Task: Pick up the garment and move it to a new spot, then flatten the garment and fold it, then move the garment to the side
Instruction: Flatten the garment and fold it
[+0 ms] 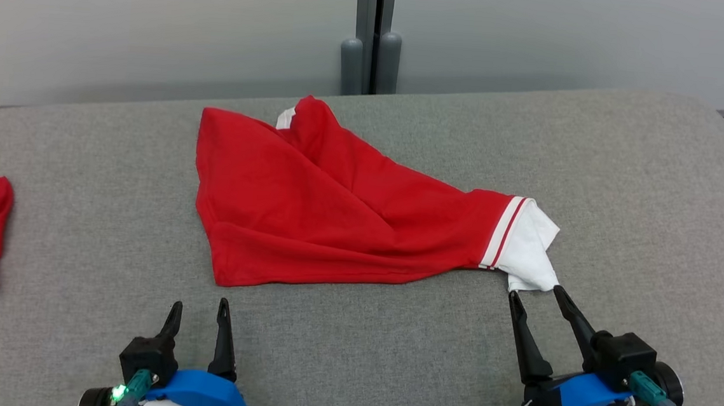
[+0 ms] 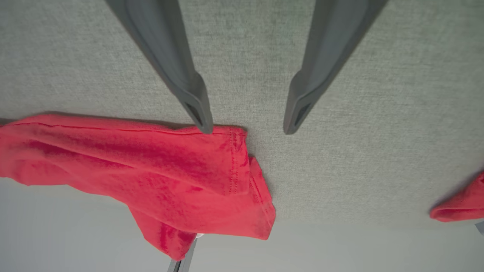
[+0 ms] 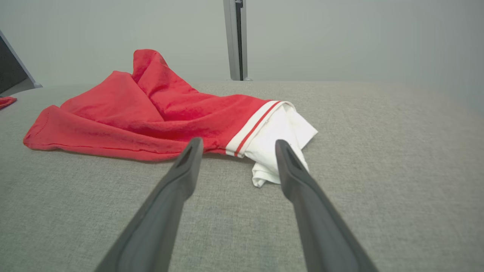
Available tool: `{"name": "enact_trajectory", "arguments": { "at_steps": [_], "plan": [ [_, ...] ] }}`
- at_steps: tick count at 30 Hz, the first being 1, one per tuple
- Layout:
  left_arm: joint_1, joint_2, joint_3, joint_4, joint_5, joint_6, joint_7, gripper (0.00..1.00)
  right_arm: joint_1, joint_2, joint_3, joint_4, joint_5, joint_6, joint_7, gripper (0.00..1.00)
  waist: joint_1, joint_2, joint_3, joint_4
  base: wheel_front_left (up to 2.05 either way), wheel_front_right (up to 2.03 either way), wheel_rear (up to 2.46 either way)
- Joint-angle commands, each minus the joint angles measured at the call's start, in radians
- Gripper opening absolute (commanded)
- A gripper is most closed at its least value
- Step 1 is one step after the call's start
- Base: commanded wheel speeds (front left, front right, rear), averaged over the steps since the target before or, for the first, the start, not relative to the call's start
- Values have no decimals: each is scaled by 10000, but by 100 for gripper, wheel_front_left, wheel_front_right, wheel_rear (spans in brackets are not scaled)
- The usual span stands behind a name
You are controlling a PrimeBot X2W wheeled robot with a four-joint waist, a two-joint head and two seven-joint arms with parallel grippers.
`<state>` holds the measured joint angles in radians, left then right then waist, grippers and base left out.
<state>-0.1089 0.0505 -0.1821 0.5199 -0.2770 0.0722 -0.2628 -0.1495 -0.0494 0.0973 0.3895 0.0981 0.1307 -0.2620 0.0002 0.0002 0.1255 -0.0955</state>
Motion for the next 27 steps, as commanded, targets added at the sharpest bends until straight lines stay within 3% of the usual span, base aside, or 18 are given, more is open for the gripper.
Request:
{"name": "enact_trajectory", "arguments": {
  "at_steps": [1,18,22,25,27],
  "plan": [
    [-287,-4,-57,102,-49,-42,-30,100,-206,-29,0,-86,-22,1,-43,100,-2,-2,256,26,0,0,0],
    [-1608,-5,483,822,-274,-372,-30,100,-790,-107,2,-321,134,1,-44,100,-2,-2,1439,-493,0,0,0],
    [-1659,-5,460,977,-321,-460,-25,31,-852,-116,-13,-333,172,1,-44,100,-2,-2,1507,-572,0,0,0],
    [-1679,-9,399,1129,-393,-549,-5,4,-886,-123,-40,-334,196,1,-44,100,-2,-2,1543,-600,0,0,0],
    [-1697,-9,324,1184,-405,-574,-5,0,-889,-137,-82,-303,192,1,-44,100,-2,-2,1530,-589,0,0,0]
  ]
}}
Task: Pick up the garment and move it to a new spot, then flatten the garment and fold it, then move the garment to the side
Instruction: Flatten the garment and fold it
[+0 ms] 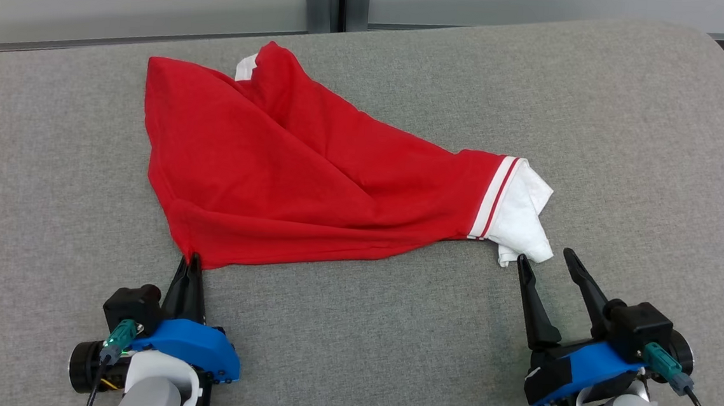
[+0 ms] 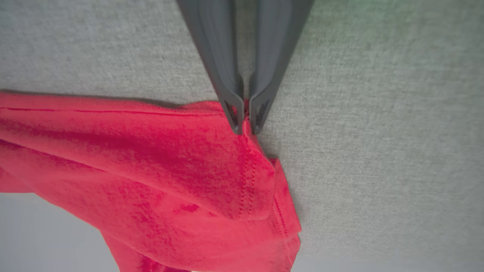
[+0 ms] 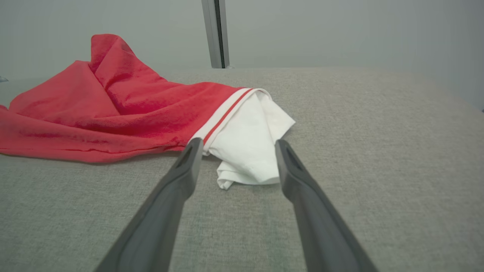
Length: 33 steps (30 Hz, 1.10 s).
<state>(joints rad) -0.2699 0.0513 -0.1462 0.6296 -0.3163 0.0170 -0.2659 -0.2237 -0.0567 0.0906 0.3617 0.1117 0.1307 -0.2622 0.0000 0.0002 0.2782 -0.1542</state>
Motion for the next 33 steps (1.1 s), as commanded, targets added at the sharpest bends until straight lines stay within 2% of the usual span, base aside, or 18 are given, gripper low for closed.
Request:
{"name": "enact_trajectory", "arguments": {
  "at_steps": [1,3,11,20,24,33],
  "plan": [
    [-82,-17,-66,119,-36,-38,25,0,-134,-70,-46,-4,57,1,-42,100,0,-2,-25,14,0,0,0],
    [-19,-14,-49,114,-81,-37,25,0,-83,-76,-175,49,47,1,-41,100,0,-2,-106,73,0,0,0],
    [985,-6,810,-707,82,658,13,0,194,-77,-879,343,-92,1,-41,100,0,-2,-541,587,0,0,0],
    [1588,-8,1653,-1047,188,762,12,0,272,-81,-1057,711,-269,1,-42,100,0,-2,-658,1081,0,0,0],
    [1511,-8,1735,-1053,311,618,13,0,251,-143,-1106,1108,-360,1,-41,100,0,-2,-625,1133,0,0,0],
    [1289,-8,1503,-984,348,641,13,0,33,-107,-791,1433,-415,1,-41,100,0,-2,-410,1158,0,0,0]
  ]
}}
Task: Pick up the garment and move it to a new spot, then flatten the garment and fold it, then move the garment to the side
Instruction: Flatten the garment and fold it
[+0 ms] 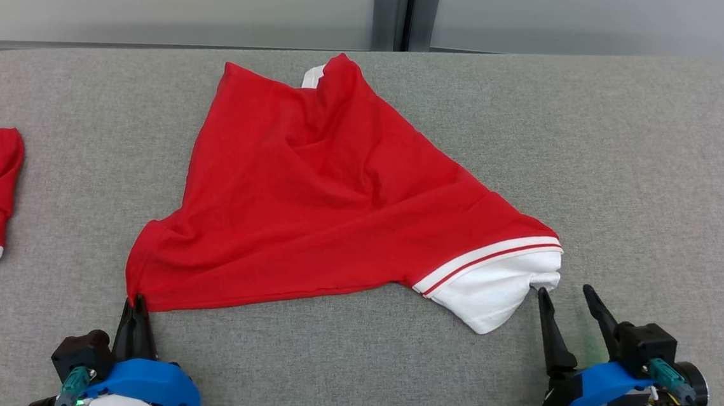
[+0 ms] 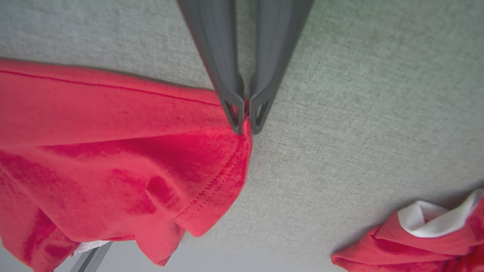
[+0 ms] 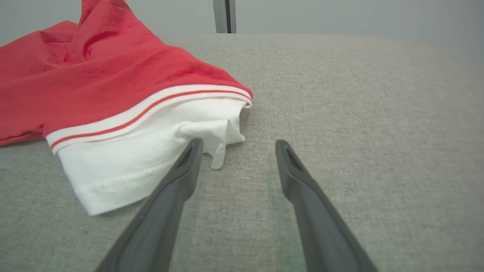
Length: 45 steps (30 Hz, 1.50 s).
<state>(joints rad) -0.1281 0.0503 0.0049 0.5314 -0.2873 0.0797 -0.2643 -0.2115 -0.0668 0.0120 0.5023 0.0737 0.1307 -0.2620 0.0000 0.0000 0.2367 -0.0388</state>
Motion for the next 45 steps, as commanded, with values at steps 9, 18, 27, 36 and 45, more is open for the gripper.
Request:
{"name": "enact_trajectory", "arguments": {
  "at_steps": [9,18,27,36,45],
  "plan": [
    [-288,0,-80,11,149,-1,-2,0,-385,9,277,285,-1,1,-44,100,0,0,223,131,0,0,0],
    [-437,0,-211,-19,222,-1,-2,0,-674,-57,368,701,46,1,-44,0,0,0,414,261,0,0,0],
    [-331,0,-348,-521,281,-163,-3,0,-105,-212,337,-228,552,1,-44,0,0,0,-118,-133,0,0,0],
    [-764,0,-71,-1701,842,-553,-5,0,-52,-671,1174,-2344,1696,1,-44,0,0,0,-1249,-685,0,0,0],
    [-2463,562,399,-3088,1633,-1343,-3,0,-1596,-1117,490,-4555,2749,2,-47,0,0,0,-2142,-912,0,0,0]
  ]
}}
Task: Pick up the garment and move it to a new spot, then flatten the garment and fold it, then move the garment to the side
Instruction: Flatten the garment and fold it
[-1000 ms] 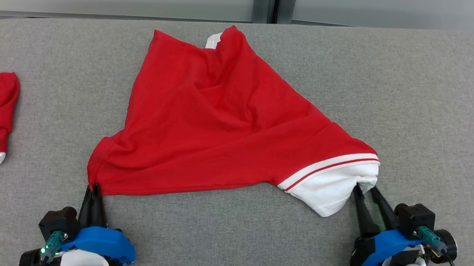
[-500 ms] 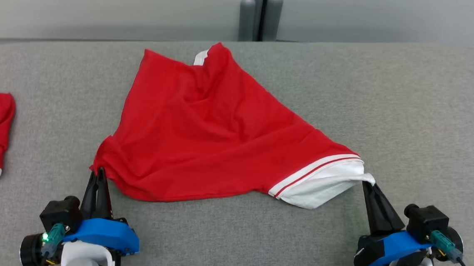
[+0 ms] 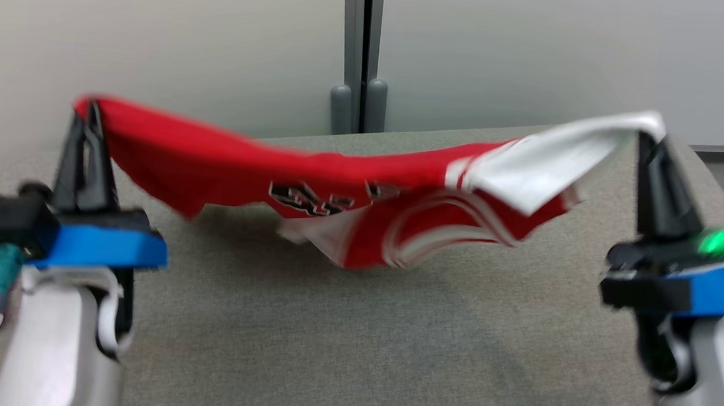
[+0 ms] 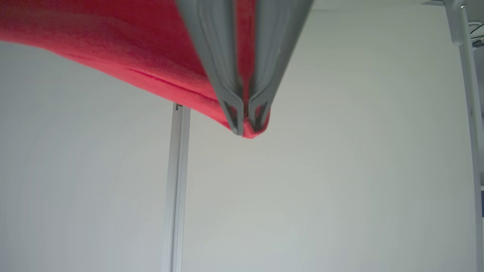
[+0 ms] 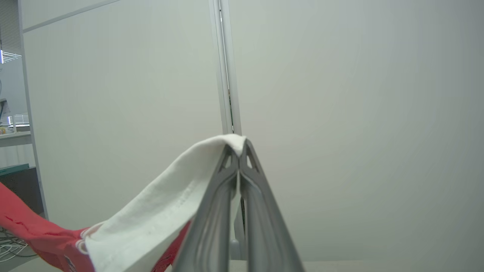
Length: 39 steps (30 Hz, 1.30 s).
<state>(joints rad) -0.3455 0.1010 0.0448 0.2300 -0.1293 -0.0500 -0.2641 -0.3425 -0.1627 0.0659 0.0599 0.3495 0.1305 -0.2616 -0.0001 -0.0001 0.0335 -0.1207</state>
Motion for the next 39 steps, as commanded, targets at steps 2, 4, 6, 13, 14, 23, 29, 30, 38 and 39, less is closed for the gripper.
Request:
{"name": "enact_trajectory", "arguments": {
  "at_steps": [2,4,6,13,14,23,29,30,38,39],
  "plan": [
    [-841,244,-21,-339,165,-148,-4,0,-891,-353,-229,-470,173,3,-46,0,1,1,-180,-103,0,0,0],
    [-1171,349,-25,-439,190,-203,-4,0,-1236,-510,-324,-603,226,3,-48,0,1,1,-206,-97,0,0,0],
    [-1845,555,-98,-512,329,-258,-4,0,-1948,-841,-410,-718,263,3,-46,0,1,1,-227,-60,0,0,0],
    [-4045,923,-451,34,638,-266,591,0,-4031,-1657,-182,354,156,3,-43,0,1,1,419,111,0,0,0],
    [-4301,967,-506,154,741,-249,701,0,-4345,-1711,-161,629,148,3,-45,0,1,1,653,129,0,0,0],
    [-7325,1055,-738,1923,1330,390,400,0,-7948,-1803,-497,2722,-497,3,-46,0,1,1,2983,294,0,0,0],
    [-8697,890,-582,2876,1197,902,24,0,-9564,-1741,-1728,3237,-1502,0,-45,0,1,1,3598,424,0,0,0],
    [-8713,872,-550,3051,1169,942,9,0,-9637,-1770,-1844,3277,-1605,0,-45,0,1,1,3622,449,0,0,0],
    [-6293,628,-261,3856,606,779,-8,0,-7117,-1717,-1456,3814,-820,-8,-49,0,1,1,3532,477,0,0,0],
    [-5778,528,-173,3930,505,767,-9,0,-6449,-1671,-1315,3873,-665,-6,-49,0,1,1,3481,477,0,0,0]
  ]
}}
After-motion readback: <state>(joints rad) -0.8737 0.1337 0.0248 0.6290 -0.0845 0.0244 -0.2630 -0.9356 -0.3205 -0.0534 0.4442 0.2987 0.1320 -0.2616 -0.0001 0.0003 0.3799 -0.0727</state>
